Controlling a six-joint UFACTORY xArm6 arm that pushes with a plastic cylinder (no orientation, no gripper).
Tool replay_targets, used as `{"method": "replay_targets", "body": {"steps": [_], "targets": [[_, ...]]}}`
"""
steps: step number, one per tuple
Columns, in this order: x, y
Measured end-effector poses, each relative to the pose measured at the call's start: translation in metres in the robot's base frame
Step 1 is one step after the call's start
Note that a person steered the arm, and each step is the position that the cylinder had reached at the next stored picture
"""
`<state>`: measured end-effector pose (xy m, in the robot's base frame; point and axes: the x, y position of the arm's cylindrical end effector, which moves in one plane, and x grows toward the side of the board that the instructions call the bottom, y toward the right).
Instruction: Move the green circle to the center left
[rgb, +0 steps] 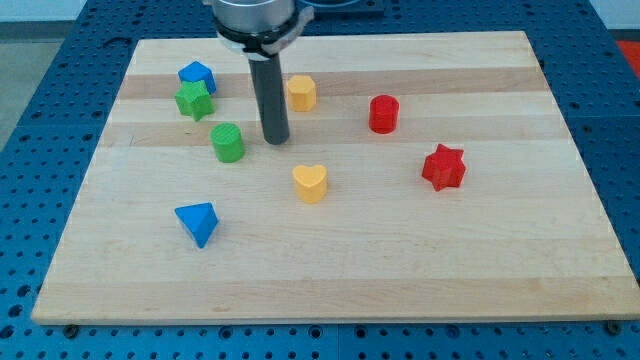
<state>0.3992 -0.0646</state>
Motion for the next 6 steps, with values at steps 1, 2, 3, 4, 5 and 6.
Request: {"method": "replay_targets", "body": {"steps": [1,2,3,4,5,6], "targets": [[0.012,0.013],[0.013,-0.010],[0.013,-0.044],[0.013,-0.085],[0.006,-0.117],[-0.001,-0.116]]}}
